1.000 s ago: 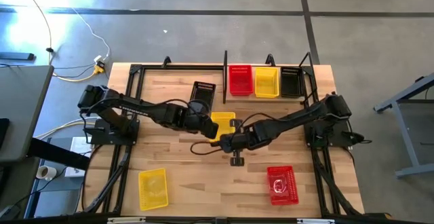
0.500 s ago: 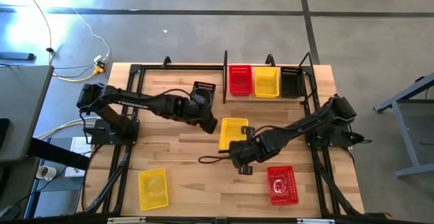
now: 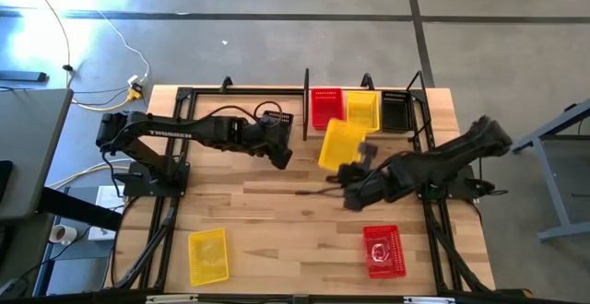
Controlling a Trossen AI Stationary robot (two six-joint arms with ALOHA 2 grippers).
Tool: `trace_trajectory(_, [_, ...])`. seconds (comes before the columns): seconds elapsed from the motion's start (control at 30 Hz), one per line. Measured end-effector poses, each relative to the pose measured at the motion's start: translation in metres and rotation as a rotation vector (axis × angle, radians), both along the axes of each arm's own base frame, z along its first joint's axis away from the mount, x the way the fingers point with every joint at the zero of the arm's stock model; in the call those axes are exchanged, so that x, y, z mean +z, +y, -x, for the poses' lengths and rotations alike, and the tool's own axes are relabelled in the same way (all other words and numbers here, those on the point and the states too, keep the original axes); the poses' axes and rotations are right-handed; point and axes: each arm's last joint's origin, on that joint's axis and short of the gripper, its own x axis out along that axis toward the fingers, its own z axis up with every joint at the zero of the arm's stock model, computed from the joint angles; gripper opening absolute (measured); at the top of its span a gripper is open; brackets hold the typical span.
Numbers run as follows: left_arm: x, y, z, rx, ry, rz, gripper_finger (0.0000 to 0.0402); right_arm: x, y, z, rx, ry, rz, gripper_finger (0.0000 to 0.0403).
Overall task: Stack baskets on shelf by color
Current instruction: Stack the top yellow bin on top of the yellow bin on the shelf
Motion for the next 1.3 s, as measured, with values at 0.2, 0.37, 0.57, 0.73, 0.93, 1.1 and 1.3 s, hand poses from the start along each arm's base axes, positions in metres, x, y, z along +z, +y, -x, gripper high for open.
trace_trajectory(0.2, [0.001,0.009,0.003,-0.045,0.015,-0.01,0.0142,0.01,-0.043,0.046,-0.078,-0.1,0.061,0.0])
trace_trajectory(0.37, [0.0,0.016,0.004,-0.072,0.024,-0.006,0.0141,0.006,-0.077,0.077,-0.065,-0.158,0.1,0.0])
trace_trajectory(0.57, [0.0,0.023,0.006,-0.073,0.029,-0.009,0.0141,-0.006,-0.11,0.101,0.049,-0.127,0.222,0.0])
trace_trajectory(0.73, [0.0,0.026,0.007,-0.083,0.036,-0.02,0.0141,-0.024,-0.133,0.11,0.142,-0.064,0.231,0.0])
trace_trajectory(0.93, [0.0,0.027,0.007,-0.08,0.036,-0.02,0.014,-0.045,-0.157,0.113,0.171,-0.031,0.234,0.0])
trace_trajectory(1.1, [0.0,0.027,0.007,-0.078,0.036,-0.02,0.014,-0.054,-0.171,0.111,0.232,-0.032,0.244,0.0])
trace_trajectory(1.3, [0.0,0.027,0.007,-0.077,0.036,-0.02,0.0141,-0.061,-0.185,0.111,0.281,0.014,0.222,0.0])
